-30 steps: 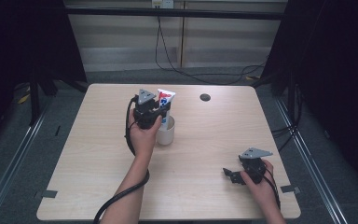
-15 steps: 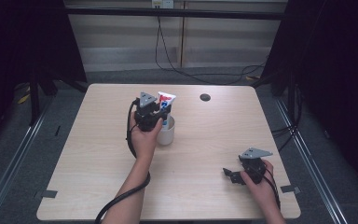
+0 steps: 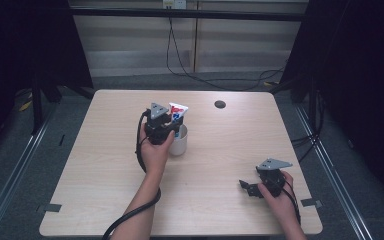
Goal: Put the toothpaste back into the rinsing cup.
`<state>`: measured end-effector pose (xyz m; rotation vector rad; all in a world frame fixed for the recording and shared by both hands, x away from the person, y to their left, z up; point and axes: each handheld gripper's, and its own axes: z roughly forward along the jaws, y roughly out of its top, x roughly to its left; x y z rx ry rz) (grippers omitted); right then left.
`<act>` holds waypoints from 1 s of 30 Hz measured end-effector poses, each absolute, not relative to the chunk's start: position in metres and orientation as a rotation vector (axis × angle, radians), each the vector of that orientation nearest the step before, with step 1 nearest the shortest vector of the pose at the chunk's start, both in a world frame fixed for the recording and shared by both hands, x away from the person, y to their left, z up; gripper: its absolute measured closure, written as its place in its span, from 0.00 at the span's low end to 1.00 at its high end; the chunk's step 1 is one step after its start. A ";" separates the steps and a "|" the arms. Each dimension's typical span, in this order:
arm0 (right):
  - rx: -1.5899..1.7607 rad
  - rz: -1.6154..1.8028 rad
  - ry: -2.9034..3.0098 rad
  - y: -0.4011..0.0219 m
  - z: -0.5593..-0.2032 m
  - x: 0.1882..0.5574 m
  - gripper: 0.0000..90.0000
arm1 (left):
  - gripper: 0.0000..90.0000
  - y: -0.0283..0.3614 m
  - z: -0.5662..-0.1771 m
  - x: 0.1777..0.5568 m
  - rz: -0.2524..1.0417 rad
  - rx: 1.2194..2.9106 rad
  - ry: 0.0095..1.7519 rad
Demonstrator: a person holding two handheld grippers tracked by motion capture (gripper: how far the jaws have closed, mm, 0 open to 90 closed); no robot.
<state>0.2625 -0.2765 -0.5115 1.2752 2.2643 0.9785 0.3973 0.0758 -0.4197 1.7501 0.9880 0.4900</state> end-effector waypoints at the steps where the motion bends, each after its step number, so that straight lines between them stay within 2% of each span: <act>1: 1.278 0.979 2.263 -0.276 -0.511 0.262 0.15 | 0.70 0.076 -0.420 0.397 0.491 1.754 0.988; 30: 1.275 0.978 2.264 -0.276 -0.512 0.262 0.15 | 0.68 0.072 -0.432 0.391 0.507 1.785 0.985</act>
